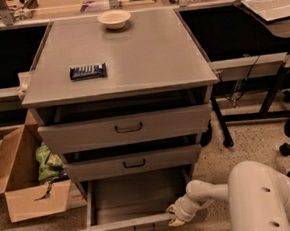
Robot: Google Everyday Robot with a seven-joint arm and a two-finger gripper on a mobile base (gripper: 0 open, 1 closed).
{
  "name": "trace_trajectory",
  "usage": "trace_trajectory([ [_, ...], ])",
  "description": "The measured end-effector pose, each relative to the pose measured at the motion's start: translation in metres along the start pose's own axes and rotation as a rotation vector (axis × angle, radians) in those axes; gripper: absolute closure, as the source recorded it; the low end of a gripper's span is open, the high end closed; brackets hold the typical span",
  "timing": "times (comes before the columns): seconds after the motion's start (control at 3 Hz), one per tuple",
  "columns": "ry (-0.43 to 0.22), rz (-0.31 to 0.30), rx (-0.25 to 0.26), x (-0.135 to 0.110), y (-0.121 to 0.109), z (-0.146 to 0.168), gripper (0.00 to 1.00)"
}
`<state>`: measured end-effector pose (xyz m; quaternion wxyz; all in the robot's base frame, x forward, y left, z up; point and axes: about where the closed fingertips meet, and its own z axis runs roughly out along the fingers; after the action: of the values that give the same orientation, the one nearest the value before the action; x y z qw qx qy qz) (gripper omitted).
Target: Open bottom drawer
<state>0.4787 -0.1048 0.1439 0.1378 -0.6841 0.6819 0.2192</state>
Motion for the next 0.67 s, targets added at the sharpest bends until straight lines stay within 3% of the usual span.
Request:
trace_trajectory([
  [0.67,0.000,0.000,0.000,0.0000,0.0001,0.0001,0.11],
])
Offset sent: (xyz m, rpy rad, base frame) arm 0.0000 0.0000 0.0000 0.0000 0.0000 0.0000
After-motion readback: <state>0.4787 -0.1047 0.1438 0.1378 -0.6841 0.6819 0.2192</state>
